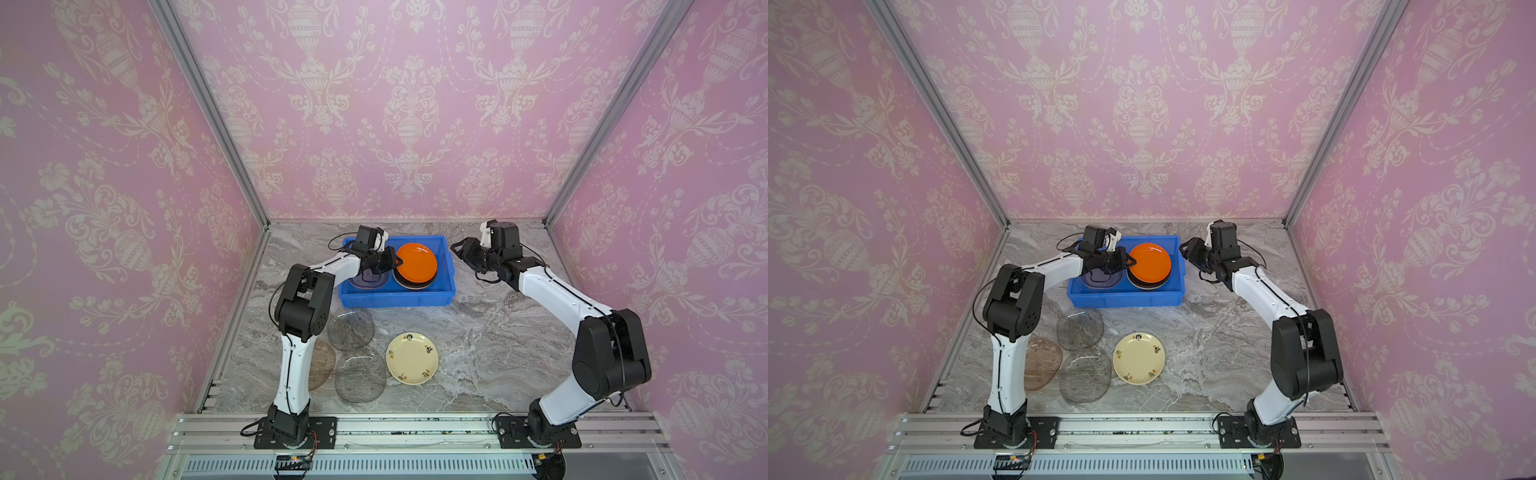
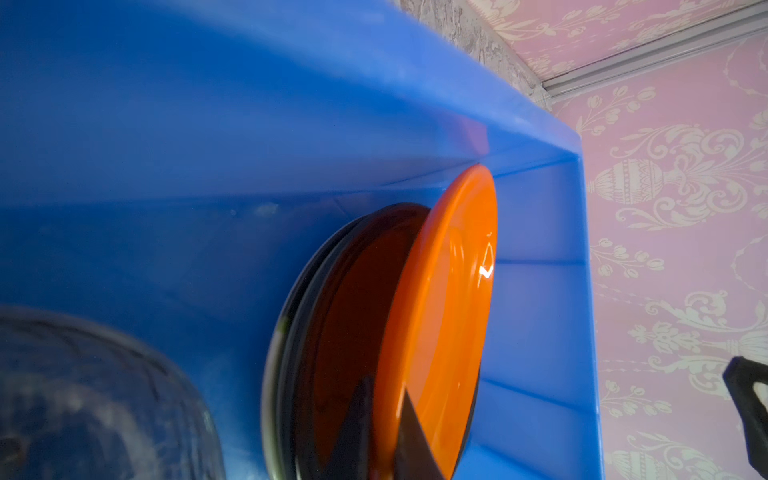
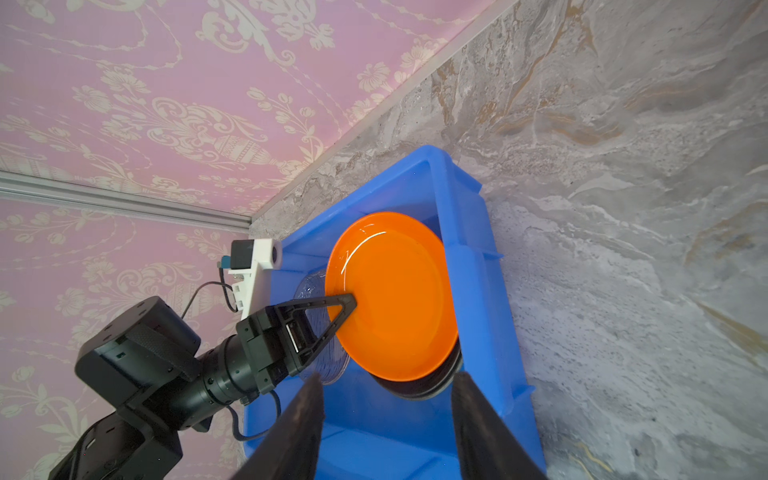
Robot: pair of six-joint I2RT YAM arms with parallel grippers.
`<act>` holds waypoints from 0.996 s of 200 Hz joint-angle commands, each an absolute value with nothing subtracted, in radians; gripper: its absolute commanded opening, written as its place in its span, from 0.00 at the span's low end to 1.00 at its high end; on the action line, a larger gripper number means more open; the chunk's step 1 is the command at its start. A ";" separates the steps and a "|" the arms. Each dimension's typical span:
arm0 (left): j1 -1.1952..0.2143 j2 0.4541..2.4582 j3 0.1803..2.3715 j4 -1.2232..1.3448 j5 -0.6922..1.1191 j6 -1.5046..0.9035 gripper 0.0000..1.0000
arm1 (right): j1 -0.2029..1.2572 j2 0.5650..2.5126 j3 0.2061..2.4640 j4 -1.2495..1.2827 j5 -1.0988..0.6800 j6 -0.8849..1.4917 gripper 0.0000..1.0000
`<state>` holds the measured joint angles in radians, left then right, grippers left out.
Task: Place the plates into the plastic bin on the countertop
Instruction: Pick up the plate from the center of the table.
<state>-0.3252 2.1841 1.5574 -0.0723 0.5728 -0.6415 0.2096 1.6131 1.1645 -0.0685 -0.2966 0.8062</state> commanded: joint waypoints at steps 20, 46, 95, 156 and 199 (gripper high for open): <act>-0.346 2.188 1.615 -0.166 0.511 -0.563 0.45 | 0.207 1.587 1.147 -0.056 -0.305 0.810 0.52; -0.350 2.183 1.642 -0.206 0.489 -0.536 0.53 | 0.209 1.585 1.143 -0.048 -0.310 0.812 0.52; -0.356 2.161 1.675 -0.266 0.449 -0.491 0.73 | 0.216 1.570 1.131 -0.055 -0.306 0.810 0.52; -0.377 2.159 1.684 -0.276 0.424 -0.475 0.83 | 0.221 1.533 1.090 -0.059 -0.309 0.799 0.52; -0.401 2.186 1.708 -0.295 0.418 -0.469 0.83 | 0.222 1.511 1.059 -0.053 -0.304 0.799 0.52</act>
